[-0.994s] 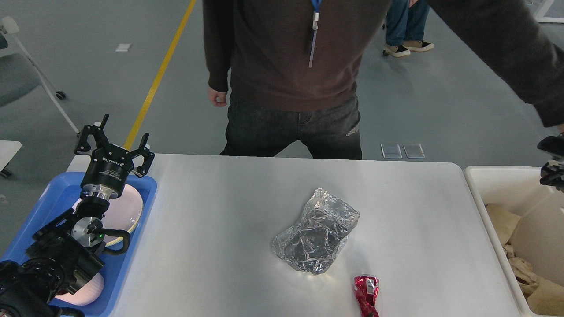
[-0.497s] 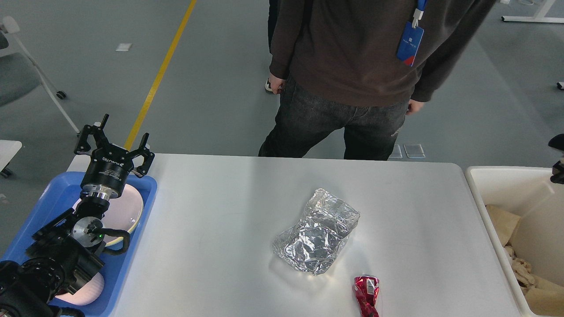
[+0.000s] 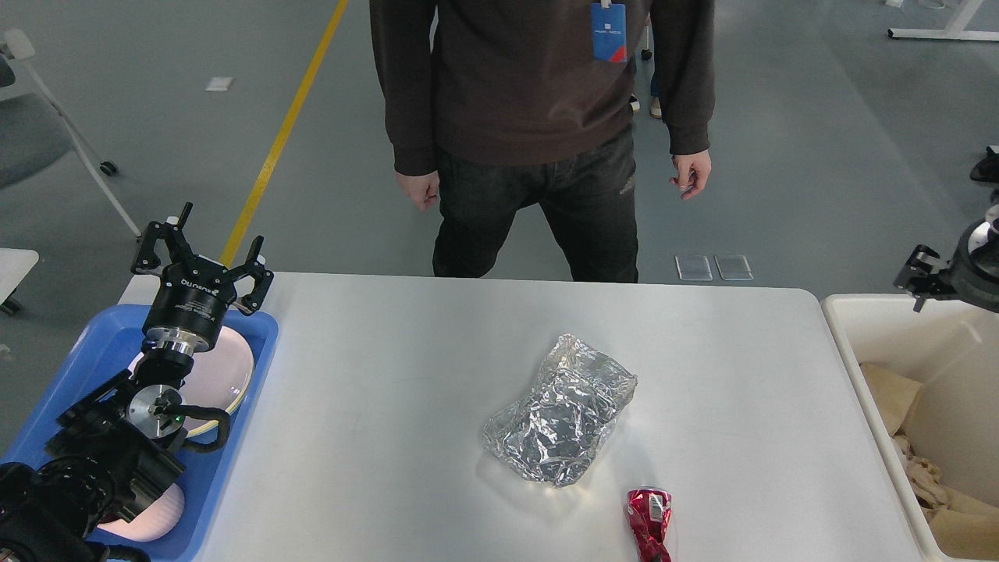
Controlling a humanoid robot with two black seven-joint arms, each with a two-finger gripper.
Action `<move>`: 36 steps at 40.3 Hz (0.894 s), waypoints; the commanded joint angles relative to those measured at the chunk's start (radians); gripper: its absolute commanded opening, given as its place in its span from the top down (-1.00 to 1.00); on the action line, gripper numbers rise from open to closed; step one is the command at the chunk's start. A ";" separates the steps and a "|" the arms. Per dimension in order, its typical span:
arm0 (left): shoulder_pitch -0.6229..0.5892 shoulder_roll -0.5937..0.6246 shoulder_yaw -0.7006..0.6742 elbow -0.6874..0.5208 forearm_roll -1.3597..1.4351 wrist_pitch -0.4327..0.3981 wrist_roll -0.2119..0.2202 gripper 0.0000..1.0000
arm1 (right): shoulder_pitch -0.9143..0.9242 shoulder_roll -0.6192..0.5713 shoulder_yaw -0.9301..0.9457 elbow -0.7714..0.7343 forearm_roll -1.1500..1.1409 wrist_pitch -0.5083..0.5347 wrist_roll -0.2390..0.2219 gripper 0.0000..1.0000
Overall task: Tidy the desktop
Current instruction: 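Release the white paper cup into the white bin, then move the right gripper over the crumpled aluminium foil and lower it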
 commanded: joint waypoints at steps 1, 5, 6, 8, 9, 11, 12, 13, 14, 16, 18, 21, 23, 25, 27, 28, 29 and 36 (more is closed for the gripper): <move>-0.002 0.000 0.000 0.000 0.000 0.000 0.000 -0.92 | 0.061 0.059 -0.009 0.042 0.000 0.083 0.000 -1.00; 0.000 0.000 0.000 0.000 0.000 0.000 0.000 -0.93 | 0.086 0.105 -0.011 0.058 0.000 0.114 0.000 -1.00; 0.000 0.000 0.000 0.000 0.000 0.000 0.000 -0.92 | 0.102 0.117 -0.011 0.059 0.000 0.119 0.001 -1.00; 0.000 0.000 0.000 0.000 0.000 0.000 0.000 -0.93 | 0.162 0.154 -0.014 0.061 0.002 0.146 0.003 -1.00; 0.000 0.000 0.000 0.000 0.000 0.000 0.000 -0.92 | 0.197 0.180 -0.024 0.061 0.002 0.177 0.003 -1.00; 0.000 0.000 0.000 0.000 0.000 0.000 0.000 -0.93 | 0.236 0.213 -0.040 0.061 0.002 0.212 0.003 -1.00; 0.000 0.000 0.000 0.000 0.000 0.000 -0.001 -0.93 | 0.250 0.232 -0.047 0.059 0.003 0.223 0.004 -1.00; 0.000 0.000 0.000 0.000 0.000 0.000 -0.001 -0.93 | 0.267 0.252 -0.052 0.059 0.005 0.235 0.004 -1.00; 0.000 0.000 0.000 0.000 0.000 0.000 0.000 -0.92 | 0.280 0.273 -0.058 0.061 0.009 0.249 0.004 -1.00; 0.000 0.000 0.000 0.000 0.000 0.000 0.000 -0.93 | 0.317 0.353 -0.098 0.065 0.047 0.266 0.004 -1.00; 0.000 0.000 0.000 0.000 0.000 0.000 -0.001 -0.93 | 0.336 0.390 -0.120 0.067 0.100 0.269 0.009 -1.00; 0.000 0.000 0.000 0.000 0.000 0.000 -0.001 -0.93 | 0.369 0.445 -0.133 0.088 0.196 0.289 0.009 -1.00; 0.000 0.000 0.000 0.000 0.000 0.000 -0.001 -0.93 | 0.379 0.464 -0.132 0.094 0.238 0.295 0.009 -1.00; 0.000 0.000 0.000 0.000 0.000 0.000 0.000 -0.92 | 0.386 0.477 -0.129 0.097 0.274 0.298 0.011 -1.00; 0.000 0.000 0.000 0.000 0.000 0.000 0.000 -0.92 | 0.399 0.484 -0.127 0.105 0.311 0.303 0.012 -1.00; 0.000 0.000 0.000 0.000 0.000 0.000 0.000 -0.93 | 0.405 0.484 -0.124 0.108 0.333 0.310 0.012 -1.00; 0.000 0.000 0.000 0.000 0.000 0.000 0.000 -0.93 | 0.409 0.484 -0.120 0.111 0.356 0.323 0.012 -1.00; 0.000 0.000 0.000 0.000 0.000 0.000 0.000 -0.93 | 0.411 0.485 -0.081 0.116 0.448 0.424 0.012 -1.00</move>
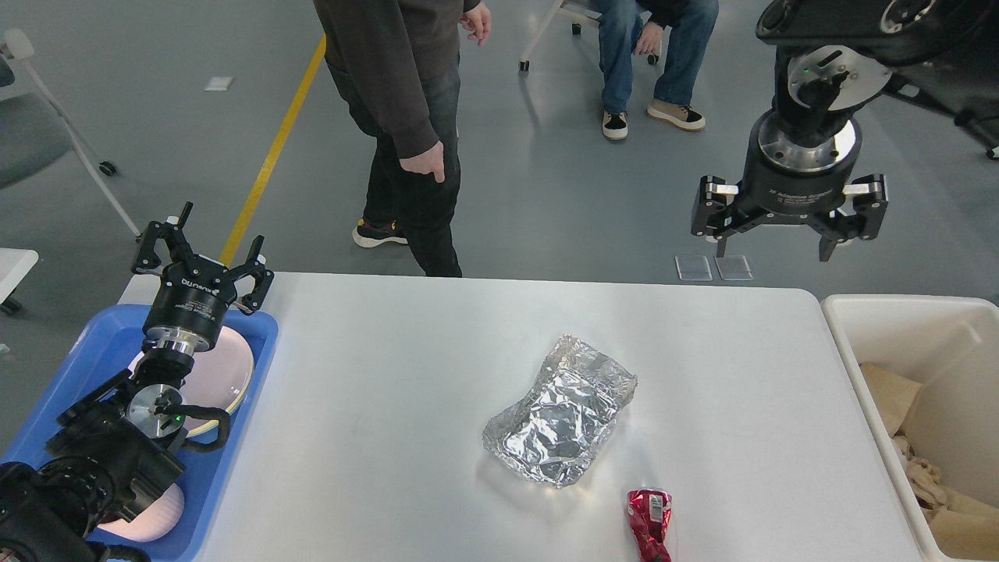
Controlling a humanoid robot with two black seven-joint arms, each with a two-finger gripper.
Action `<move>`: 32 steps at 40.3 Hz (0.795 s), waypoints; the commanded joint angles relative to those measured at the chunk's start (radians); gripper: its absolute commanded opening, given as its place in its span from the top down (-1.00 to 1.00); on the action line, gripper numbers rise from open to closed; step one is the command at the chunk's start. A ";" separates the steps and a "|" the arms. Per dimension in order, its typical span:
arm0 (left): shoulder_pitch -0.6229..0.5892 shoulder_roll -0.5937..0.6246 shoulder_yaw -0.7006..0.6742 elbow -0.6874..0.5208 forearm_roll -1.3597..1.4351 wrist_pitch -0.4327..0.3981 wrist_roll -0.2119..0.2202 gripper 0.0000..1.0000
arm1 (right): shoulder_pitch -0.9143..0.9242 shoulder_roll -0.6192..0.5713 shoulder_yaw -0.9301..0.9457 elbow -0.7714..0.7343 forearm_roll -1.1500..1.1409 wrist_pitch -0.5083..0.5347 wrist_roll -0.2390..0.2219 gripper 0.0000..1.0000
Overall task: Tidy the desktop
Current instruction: 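Move the right gripper over the crumpled aluminium foil and lower it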
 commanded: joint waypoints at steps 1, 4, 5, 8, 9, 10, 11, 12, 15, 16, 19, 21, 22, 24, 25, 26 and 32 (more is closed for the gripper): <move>0.000 0.000 0.000 0.000 0.000 0.000 0.001 -0.93 | -0.001 0.002 0.017 0.002 0.052 0.070 0.000 -1.00; 0.000 0.000 0.000 0.000 0.000 0.000 0.001 -0.92 | -0.011 0.001 0.019 0.001 0.052 0.066 -0.001 -1.00; 0.000 0.000 0.000 0.000 0.000 0.000 0.001 -0.93 | -0.014 0.001 0.020 -0.002 0.052 0.067 -0.001 -1.00; 0.000 0.000 0.000 0.000 0.000 0.000 0.000 -0.93 | -0.010 -0.001 0.032 0.002 0.057 0.083 0.000 -1.00; 0.000 0.000 0.000 0.000 0.000 0.000 0.001 -0.92 | -0.011 -0.002 0.040 0.002 0.057 0.087 0.000 -1.00; 0.000 0.000 0.000 0.000 0.000 0.000 0.001 -0.92 | -0.016 -0.004 0.054 0.002 0.057 0.090 0.002 -1.00; 0.000 0.000 0.000 0.000 0.000 0.000 0.000 -0.93 | -0.021 -0.005 0.066 0.002 0.060 0.092 0.003 -1.00; 0.000 0.000 0.000 0.000 0.000 0.000 0.001 -0.93 | -0.025 -0.005 0.075 0.002 0.061 0.092 0.011 -1.00; 0.000 0.000 0.000 0.000 0.000 0.000 0.001 -0.93 | -0.067 -0.009 0.097 0.001 0.063 0.090 0.085 -1.00; 0.000 0.000 0.000 0.000 0.000 0.000 0.001 -0.93 | -0.073 -0.009 0.098 0.001 0.063 0.090 0.112 -1.00; 0.000 0.000 0.000 0.000 0.000 0.000 0.000 -0.93 | -0.082 -0.002 0.088 0.008 0.054 0.094 0.287 -1.00; 0.000 0.000 0.000 0.000 0.000 0.000 0.001 -0.93 | -0.082 0.001 0.068 0.031 0.035 0.095 0.405 -1.00; 0.000 0.000 0.000 0.000 0.000 0.000 0.001 -0.93 | -0.082 0.002 0.056 0.037 0.022 0.095 0.440 -1.00; 0.000 0.000 0.000 0.000 0.000 0.000 0.000 -0.93 | -0.080 0.014 0.025 0.048 -0.015 0.095 0.502 -1.00; 0.000 0.000 0.000 0.000 0.000 0.000 0.001 -0.93 | -0.080 0.024 0.011 0.050 -0.035 0.094 0.532 -1.00; 0.000 0.000 0.000 0.000 0.000 0.000 0.000 -0.93 | -0.076 0.037 -0.006 0.053 -0.055 0.094 0.557 -1.00; 0.000 0.000 0.000 0.000 0.000 0.000 0.001 -0.93 | -0.067 0.129 -0.147 0.051 -0.098 0.083 0.698 -1.00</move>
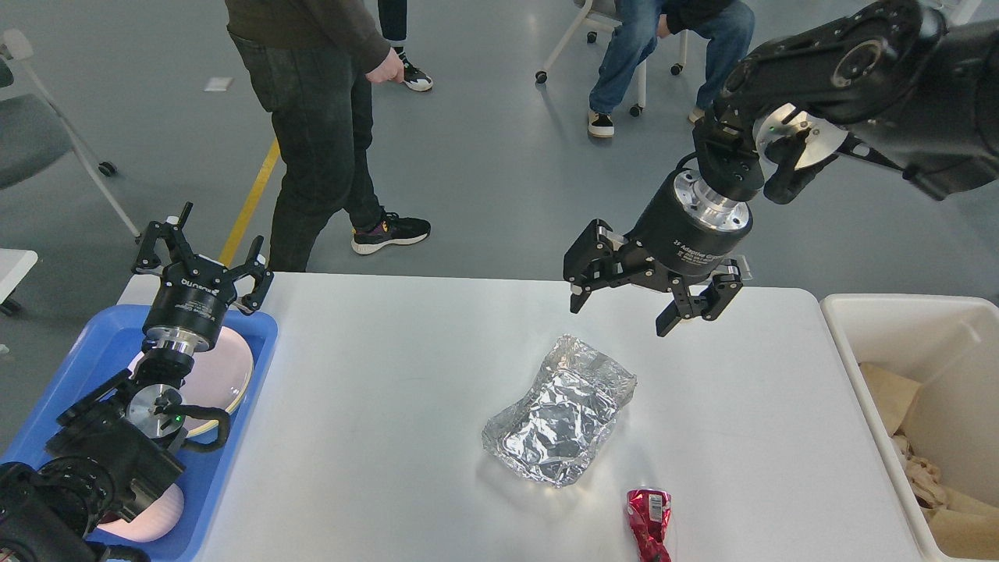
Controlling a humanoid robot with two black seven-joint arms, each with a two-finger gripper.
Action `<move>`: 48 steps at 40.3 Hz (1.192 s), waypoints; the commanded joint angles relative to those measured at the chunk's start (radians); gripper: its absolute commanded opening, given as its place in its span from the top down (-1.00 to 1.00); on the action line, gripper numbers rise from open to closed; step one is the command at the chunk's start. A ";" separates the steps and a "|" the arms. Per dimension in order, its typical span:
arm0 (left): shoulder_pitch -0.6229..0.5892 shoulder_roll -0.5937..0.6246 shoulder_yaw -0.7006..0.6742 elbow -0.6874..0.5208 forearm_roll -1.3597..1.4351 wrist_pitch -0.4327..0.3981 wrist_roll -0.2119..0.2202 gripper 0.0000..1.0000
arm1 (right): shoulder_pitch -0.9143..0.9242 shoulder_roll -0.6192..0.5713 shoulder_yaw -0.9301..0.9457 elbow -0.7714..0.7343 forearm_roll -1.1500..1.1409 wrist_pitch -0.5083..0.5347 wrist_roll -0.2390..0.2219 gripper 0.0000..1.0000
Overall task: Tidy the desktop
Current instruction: 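Move the right gripper over the crumpled aluminium foil and lower it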
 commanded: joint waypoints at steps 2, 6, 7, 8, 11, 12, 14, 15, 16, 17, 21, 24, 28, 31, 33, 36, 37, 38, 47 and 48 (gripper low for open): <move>0.000 0.000 0.000 0.000 0.000 0.000 0.000 -0.92 | 0.003 0.085 -0.168 -0.003 -0.046 -0.019 0.147 -1.00; 0.000 0.000 0.000 0.000 0.000 0.000 0.000 -0.92 | -0.008 0.126 -0.238 -0.007 -0.117 -0.065 0.156 -1.00; 0.000 0.000 0.000 0.000 0.000 0.000 0.000 -0.93 | -0.011 0.128 -0.245 -0.007 -0.140 -0.077 0.158 -1.00; 0.000 0.000 0.000 0.000 0.000 0.000 0.000 -0.92 | -0.020 0.128 -0.251 -0.007 -0.187 -0.097 0.156 -1.00; 0.000 0.000 0.000 0.000 0.000 0.000 0.000 -0.92 | -0.058 0.126 -0.251 -0.008 -0.240 -0.109 0.145 -1.00; 0.000 0.000 0.000 0.000 0.000 0.000 0.000 -0.93 | -0.064 0.126 -0.251 -0.008 -0.240 -0.109 0.144 -1.00; 0.000 0.000 0.000 0.000 0.000 0.000 0.000 -0.93 | -0.070 0.126 -0.252 -0.010 -0.235 -0.106 0.142 -1.00; 0.000 0.000 0.000 0.000 0.000 0.000 0.000 -0.92 | -0.074 0.125 -0.254 -0.011 -0.234 -0.103 0.142 -1.00; 0.000 0.000 0.000 0.000 0.000 0.000 0.000 -0.92 | -0.077 0.125 -0.254 -0.014 -0.232 -0.099 0.142 -1.00; 0.000 0.000 0.000 0.000 0.000 0.000 0.000 -0.93 | -0.081 0.123 -0.255 -0.017 -0.232 -0.097 0.142 -1.00; 0.000 0.000 0.000 0.000 0.000 0.000 0.000 -0.93 | -0.095 0.123 -0.255 -0.019 -0.234 -0.094 0.142 -1.00; 0.000 0.000 0.000 0.000 0.000 0.000 0.000 -0.93 | -0.113 0.125 -0.249 -0.013 -0.238 -0.088 0.142 -1.00; 0.000 0.000 0.000 0.000 0.000 0.000 0.000 -0.93 | -0.144 0.122 -0.234 0.003 -0.235 -0.083 0.144 -1.00; 0.000 0.000 0.000 0.000 0.000 0.000 0.000 -0.93 | -0.181 0.116 -0.231 0.010 -0.235 -0.083 0.144 -1.00; 0.000 0.000 0.000 0.000 0.000 0.000 0.000 -0.93 | -0.208 0.097 -0.226 0.010 -0.235 -0.083 0.144 -1.00; 0.000 0.000 0.000 0.000 0.000 0.000 0.000 -0.93 | -0.236 0.071 -0.215 0.006 -0.234 -0.088 0.144 -1.00; 0.000 0.000 0.000 0.000 0.000 0.000 0.000 -0.92 | -0.241 0.063 -0.212 0.003 -0.232 -0.089 0.144 -1.00; 0.000 0.000 0.000 0.000 0.000 0.000 -0.001 -0.93 | -0.247 0.059 -0.209 0.001 -0.229 -0.094 0.144 -1.00; 0.000 0.000 0.000 0.000 0.000 0.000 0.000 -0.92 | -0.258 -0.026 -0.179 -0.039 -0.059 -0.100 0.139 -1.00; 0.000 0.000 0.000 0.000 0.000 0.000 0.000 -0.93 | -0.261 -0.026 -0.179 -0.051 -0.050 -0.102 0.138 -1.00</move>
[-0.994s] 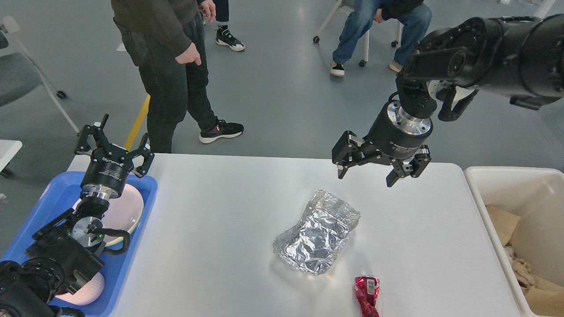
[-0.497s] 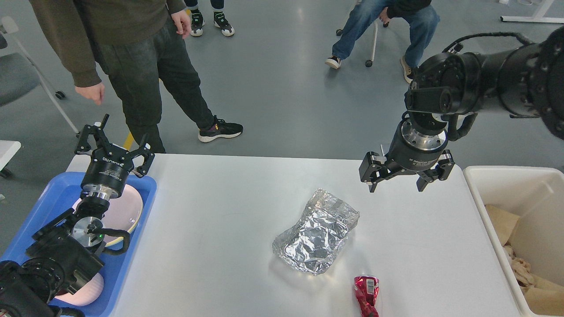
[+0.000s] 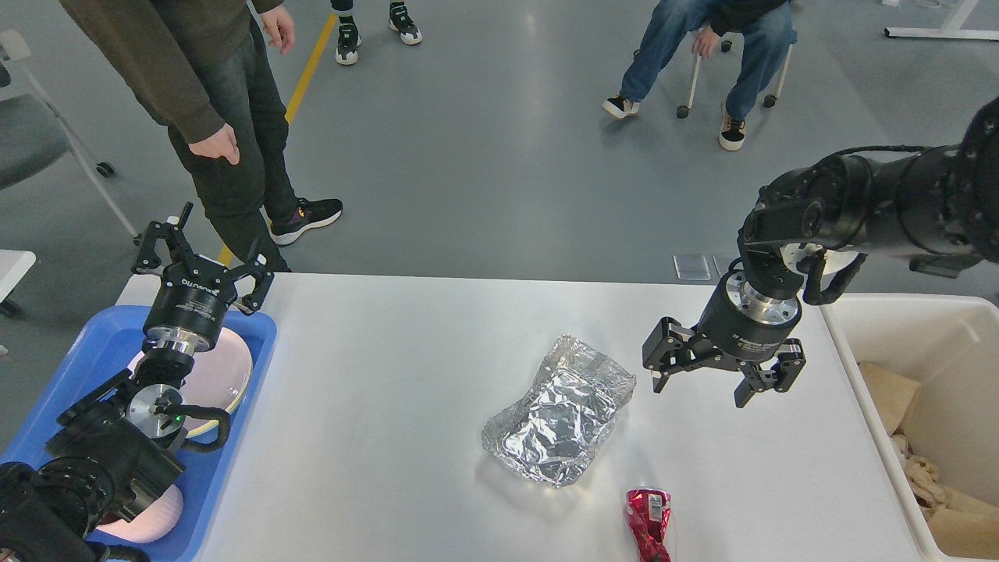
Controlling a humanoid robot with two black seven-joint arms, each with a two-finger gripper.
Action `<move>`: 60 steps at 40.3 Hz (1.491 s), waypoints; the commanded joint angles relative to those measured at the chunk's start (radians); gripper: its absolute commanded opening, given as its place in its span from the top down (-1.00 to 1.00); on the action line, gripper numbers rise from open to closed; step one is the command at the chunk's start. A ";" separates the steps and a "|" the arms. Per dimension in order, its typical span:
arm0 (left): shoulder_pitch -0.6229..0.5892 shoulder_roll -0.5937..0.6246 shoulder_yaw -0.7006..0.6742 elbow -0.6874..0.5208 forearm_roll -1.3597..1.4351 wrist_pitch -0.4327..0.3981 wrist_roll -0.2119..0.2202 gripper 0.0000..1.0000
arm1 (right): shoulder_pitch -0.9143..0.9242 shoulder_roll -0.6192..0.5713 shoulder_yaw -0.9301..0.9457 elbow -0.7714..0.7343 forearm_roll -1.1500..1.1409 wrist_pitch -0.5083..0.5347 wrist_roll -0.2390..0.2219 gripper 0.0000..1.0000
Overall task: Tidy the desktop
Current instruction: 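Move the right gripper over the crumpled aluminium foil and lower it, then close the right gripper on the crumpled aluminium foil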
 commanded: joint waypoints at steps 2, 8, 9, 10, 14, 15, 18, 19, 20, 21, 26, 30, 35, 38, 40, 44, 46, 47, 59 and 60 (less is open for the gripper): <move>0.000 0.000 0.000 0.000 0.000 0.000 0.000 -0.93 | -0.017 -0.020 0.012 -0.052 0.088 -0.013 -0.006 -1.00; 0.000 0.000 0.000 0.000 0.000 0.000 0.000 -0.93 | -0.065 -0.020 0.058 -0.063 0.080 -0.146 -0.010 -1.00; 0.000 0.000 0.000 0.000 0.000 0.000 0.000 -0.93 | -0.071 -0.020 0.064 -0.063 0.077 -0.164 -0.010 -1.00; 0.000 0.000 0.000 0.000 0.000 0.000 0.000 -0.93 | -0.077 -0.020 0.069 -0.063 0.074 -0.180 -0.013 -1.00; 0.000 0.000 0.000 0.000 0.000 0.000 0.000 -0.93 | -0.117 -0.011 0.084 -0.064 0.071 -0.235 -0.045 -1.00; 0.000 0.000 0.000 0.000 0.000 0.000 0.000 -0.93 | -0.127 -0.005 0.086 -0.066 0.069 -0.247 -0.056 -1.00; 0.000 0.000 0.000 0.000 0.000 0.000 0.000 -0.93 | -0.155 0.020 0.109 -0.070 0.065 -0.287 -0.082 -1.00; 0.000 0.000 0.000 0.000 0.000 0.000 0.000 -0.93 | -0.169 0.038 0.132 -0.075 0.062 -0.308 -0.096 -1.00; 0.000 0.000 0.000 0.000 0.000 0.000 0.000 -0.93 | -0.175 0.046 0.137 -0.078 0.062 -0.318 -0.101 -1.00; 0.000 0.000 0.000 0.000 0.000 0.000 0.000 -0.93 | -0.180 0.055 0.140 -0.083 0.062 -0.327 -0.105 -1.00; 0.000 0.000 0.000 0.000 0.000 0.000 0.000 -0.92 | -0.212 0.095 0.147 -0.112 0.062 -0.358 -0.111 -1.00; 0.000 0.000 0.000 0.000 0.000 0.000 0.000 -0.92 | -0.220 0.100 0.150 -0.118 0.060 -0.397 -0.127 -1.00; 0.000 0.000 0.000 0.000 0.000 0.000 0.000 -0.92 | -0.224 0.101 0.155 -0.121 0.036 -0.482 -0.127 -1.00; 0.000 0.000 0.000 0.000 0.000 0.000 0.000 -0.93 | -0.232 0.106 0.155 -0.113 0.020 -0.523 -0.125 -1.00; 0.000 0.000 0.000 0.000 0.000 0.000 -0.002 -0.93 | -0.235 0.112 0.155 -0.110 0.019 -0.534 -0.127 -1.00; 0.000 0.000 0.000 0.000 0.000 0.000 0.000 -0.93 | -0.236 0.115 0.161 -0.110 0.019 -0.537 -0.128 -1.00; 0.000 0.000 0.000 0.000 0.000 0.000 0.000 -0.93 | -0.239 0.123 0.163 -0.109 0.019 -0.537 -0.128 -1.00; 0.000 0.000 0.000 0.000 0.000 0.000 0.000 -0.93 | -0.244 0.130 0.163 -0.110 0.019 -0.539 -0.128 -1.00; 0.000 0.000 0.000 0.000 0.000 0.000 0.000 -0.93 | -0.316 0.184 0.166 -0.118 0.014 -0.556 -0.180 -1.00; 0.000 0.000 0.000 0.000 0.000 0.000 0.000 -0.93 | -0.318 0.189 0.166 -0.118 0.014 -0.554 -0.180 -1.00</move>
